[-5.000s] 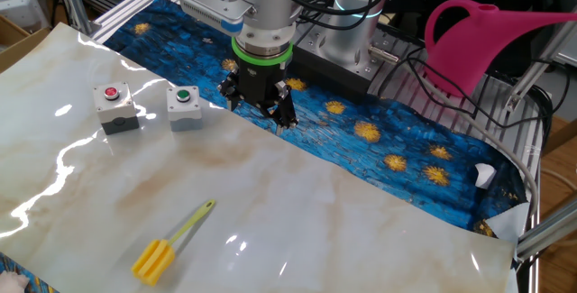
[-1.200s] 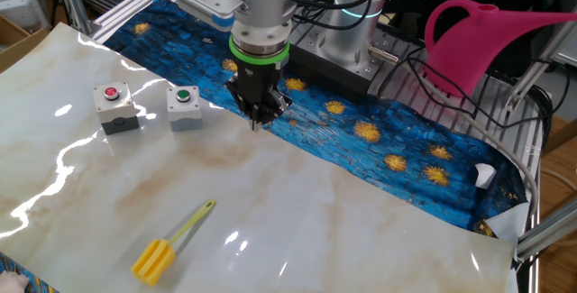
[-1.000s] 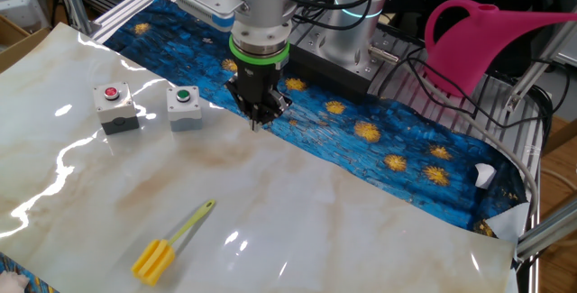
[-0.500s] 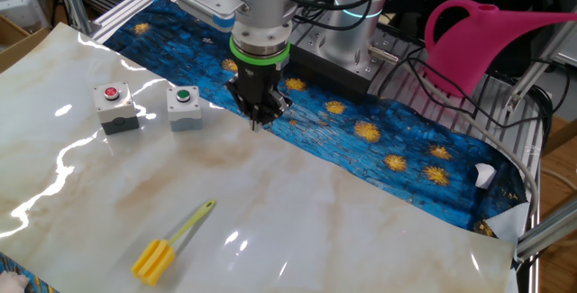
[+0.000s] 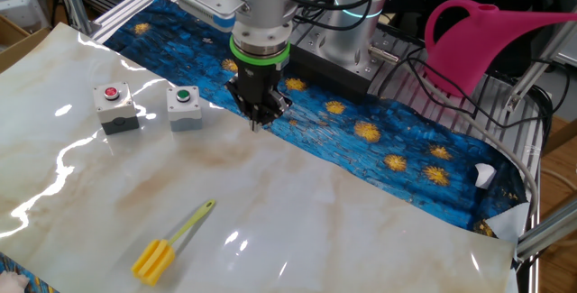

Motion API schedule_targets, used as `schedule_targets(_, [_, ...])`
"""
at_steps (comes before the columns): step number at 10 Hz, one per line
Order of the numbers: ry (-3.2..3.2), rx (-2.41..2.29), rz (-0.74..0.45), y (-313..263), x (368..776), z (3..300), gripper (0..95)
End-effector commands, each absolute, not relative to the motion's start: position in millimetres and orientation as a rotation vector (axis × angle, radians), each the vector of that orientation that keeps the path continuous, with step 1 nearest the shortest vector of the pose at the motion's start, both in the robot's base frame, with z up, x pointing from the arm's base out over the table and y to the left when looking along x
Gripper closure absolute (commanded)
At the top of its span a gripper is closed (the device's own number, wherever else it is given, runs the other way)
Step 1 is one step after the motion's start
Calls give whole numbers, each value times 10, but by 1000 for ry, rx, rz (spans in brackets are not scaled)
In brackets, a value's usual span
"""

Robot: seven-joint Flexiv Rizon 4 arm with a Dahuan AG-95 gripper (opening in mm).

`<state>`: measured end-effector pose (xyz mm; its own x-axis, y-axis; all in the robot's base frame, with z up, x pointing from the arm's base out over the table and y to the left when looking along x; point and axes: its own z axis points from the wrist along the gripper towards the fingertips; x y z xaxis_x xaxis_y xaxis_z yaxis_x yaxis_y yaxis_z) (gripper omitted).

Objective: Scrub the table with a brush

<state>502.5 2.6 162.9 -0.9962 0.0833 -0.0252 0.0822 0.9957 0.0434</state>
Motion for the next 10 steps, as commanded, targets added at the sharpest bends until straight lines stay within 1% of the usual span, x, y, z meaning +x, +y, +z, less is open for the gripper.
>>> schedule_targets(1, [3106,136,65,34,5037,1605,950])
schedule_targets(10, [3112,169,73,71,5489,1191,950])
